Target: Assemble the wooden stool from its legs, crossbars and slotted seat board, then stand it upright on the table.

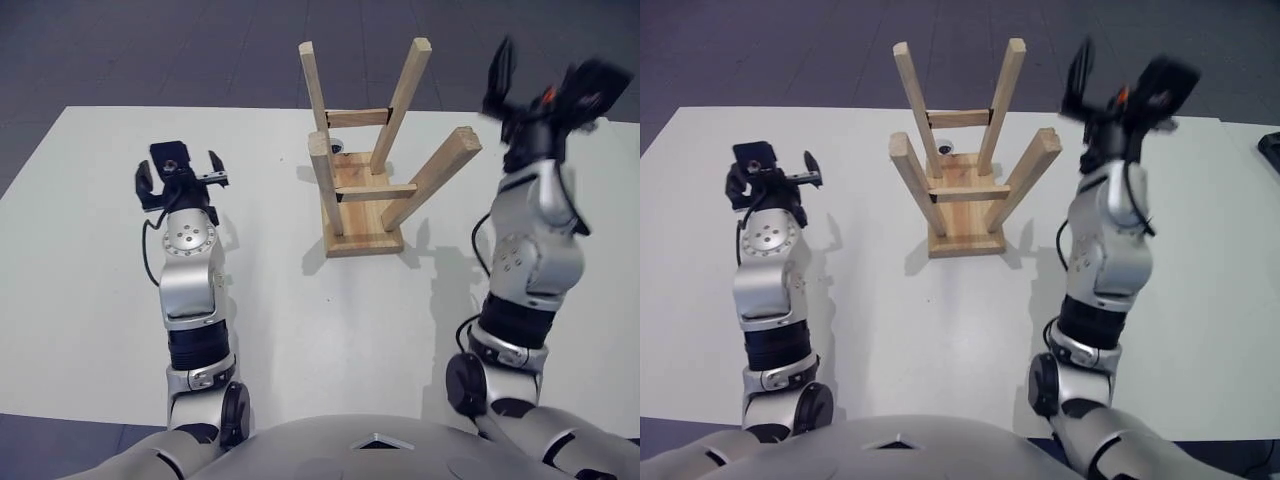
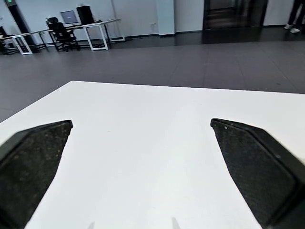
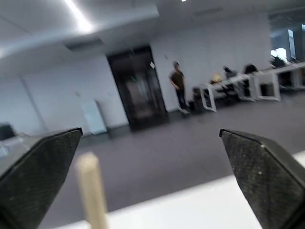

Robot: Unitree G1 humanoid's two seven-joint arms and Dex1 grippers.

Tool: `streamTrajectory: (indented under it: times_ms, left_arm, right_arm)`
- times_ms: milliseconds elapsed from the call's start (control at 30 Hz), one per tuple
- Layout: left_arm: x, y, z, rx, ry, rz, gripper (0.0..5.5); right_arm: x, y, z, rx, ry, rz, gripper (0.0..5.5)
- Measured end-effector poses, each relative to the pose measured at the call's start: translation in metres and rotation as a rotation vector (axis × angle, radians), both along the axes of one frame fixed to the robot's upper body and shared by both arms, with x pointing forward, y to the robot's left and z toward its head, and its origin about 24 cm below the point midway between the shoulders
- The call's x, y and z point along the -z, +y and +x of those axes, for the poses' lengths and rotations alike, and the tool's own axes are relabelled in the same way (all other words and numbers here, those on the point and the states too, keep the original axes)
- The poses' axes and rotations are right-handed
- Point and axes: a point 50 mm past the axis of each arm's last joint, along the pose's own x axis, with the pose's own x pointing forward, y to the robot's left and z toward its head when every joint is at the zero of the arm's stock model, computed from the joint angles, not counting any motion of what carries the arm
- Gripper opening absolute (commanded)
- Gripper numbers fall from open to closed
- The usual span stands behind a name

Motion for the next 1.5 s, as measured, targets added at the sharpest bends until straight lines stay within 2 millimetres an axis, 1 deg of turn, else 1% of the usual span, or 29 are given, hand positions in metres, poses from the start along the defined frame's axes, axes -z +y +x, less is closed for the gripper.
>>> streamTrajectory:
  times_ms: [67,100,133,167,200,233,267,300,333,367,467,633,733,767,833,900,933,967,1000,1033,1067,1100,1133,1167,1233,1300,1400,1467,1500]
  left_arm:
    - [-0.004,0.016,-0.002,-0.075,-0.029,-0.016,5.40]
    - [-0.005,0.022,-0.003,-0.103,-0.039,-0.017,5.40]
    - [-0.006,0.026,-0.004,-0.123,-0.047,-0.012,5.40]
    - [-0.008,0.029,-0.005,-0.138,-0.056,-0.008,5.40]
    - [-0.009,0.030,-0.005,-0.145,-0.062,-0.006,5.40]
    - [-0.009,0.030,-0.005,-0.146,-0.065,-0.004,5.40]
    - [-0.009,0.030,-0.005,-0.146,-0.066,-0.002,5.40]
    - [-0.009,0.031,-0.005,-0.147,-0.067,-0.001,5.40]
    - [-0.009,0.031,-0.005,-0.146,-0.067,0.000,5.40]
    - [-0.009,0.031,-0.005,-0.149,-0.066,0.002,5.40]
    - [-0.008,0.029,-0.005,-0.135,-0.062,0.006,5.40]
    - [0.001,0.024,-0.002,-0.115,-0.024,0.001,5.40]
    - [0.002,0.020,0.000,-0.100,-0.025,0.003,5.40]
    - [0.002,0.019,0.000,-0.100,-0.028,0.004,5.40]
    - [0.002,0.021,-0.001,-0.110,-0.036,0.005,5.40]
    - [0.000,0.027,-0.003,-0.145,-0.051,0.002,5.40]
    - [0.000,0.034,-0.005,-0.178,-0.057,0.003,5.40]
    - [-0.001,0.040,-0.008,-0.204,-0.063,0.008,5.40]
    - [-0.003,0.047,-0.010,-0.232,-0.074,0.021,5.40]
    - [-0.006,0.053,-0.012,-0.248,-0.087,0.037,5.40]
    - [-0.011,0.060,-0.014,-0.263,-0.107,0.058,5.40]
    - [-0.017,0.067,-0.016,-0.270,-0.135,0.081,5.40]
    - [-0.023,0.071,-0.017,-0.267,-0.158,0.103,5.40]
    - [-0.030,0.075,-0.018,-0.259,-0.189,0.118,5.40]
    - [-0.043,0.080,-0.020,-0.221,-0.254,0.132,5.40]
    - [-0.056,0.079,-0.021,-0.174,-0.321,0.143,5.40]
    - [-0.065,0.075,-0.020,-0.123,-0.368,0.130,5.40]
    - [-0.075,0.070,-0.020,-0.085,-0.412,0.126,5.40]
    - [-0.078,0.067,-0.019,-0.071,-0.425,0.125,5.40]
  right_arm:
    - [-0.038,0.002,-0.009,-0.061,-0.139,0.004,5.38]
    - [-0.050,0.005,-0.012,-0.092,-0.175,-0.002,5.38]
    - [-0.058,0.008,-0.015,-0.111,-0.198,-0.016,5.38]
    - [-0.058,0.015,-0.016,-0.139,-0.185,-0.038,5.38]
    - [-0.051,0.023,-0.014,-0.174,-0.137,-0.061,5.38]
    - [-0.027,0.031,-0.009,-0.199,-0.025,-0.095,5.38]
    - [-0.004,0.035,-0.006,-0.210,0.072,-0.113,5.38]
    - [0.024,0.037,-0.004,-0.213,0.193,-0.129,5.38]
    - [0.044,0.037,-0.007,-0.202,0.266,-0.143,5.38]
    - [0.050,0.036,-0.012,-0.190,0.273,-0.154,5.38]
    - [0.055,0.041,-0.019,-0.198,0.247,-0.150,5.38]
    - [0.050,0.044,-0.013,-0.225,0.194,-0.089,5.38]
    - [0.044,0.043,-0.014,-0.297,0.153,-0.049,5.38]
    - [0.038,0.039,-0.014,-0.315,0.125,-0.017,5.38]
    - [0.010,0.019,-0.014,-0.286,0.014,0.044,5.38]
    - [-0.016,-0.015,-0.013,-0.172,-0.073,0.070,5.38]
    - [-0.023,-0.035,-0.012,-0.071,-0.078,0.044,5.38]
    - [-0.021,-0.047,-0.011,0.012,-0.048,-0.008,5.38]
    - [-0.012,-0.057,-0.009,0.104,0.018,-0.114,5.38]
    - [0.000,-0.058,-0.005,0.153,0.082,-0.224,5.38]
    - [0.018,-0.054,-0.001,0.159,0.165,-0.345,5.38]
    - [0.035,-0.047,0.003,0.144,0.232,-0.466,5.38]
    - [0.048,-0.040,0.006,0.111,0.274,-0.548,5.38]
    - [0.064,-0.034,0.008,0.070,0.323,-0.604,5.38]
    - [0.085,-0.027,0.011,0.034,0.385,-0.700,5.38]
    - [0.095,-0.024,0.013,0.006,0.408,-0.761,5.38]
    - [0.102,-0.019,0.011,-0.057,0.413,-0.807,5.38]
    - [0.101,-0.004,0.002,-0.178,0.387,-0.797,5.38]
    - [0.098,0.007,-0.003,-0.234,0.362,-0.770,5.38]
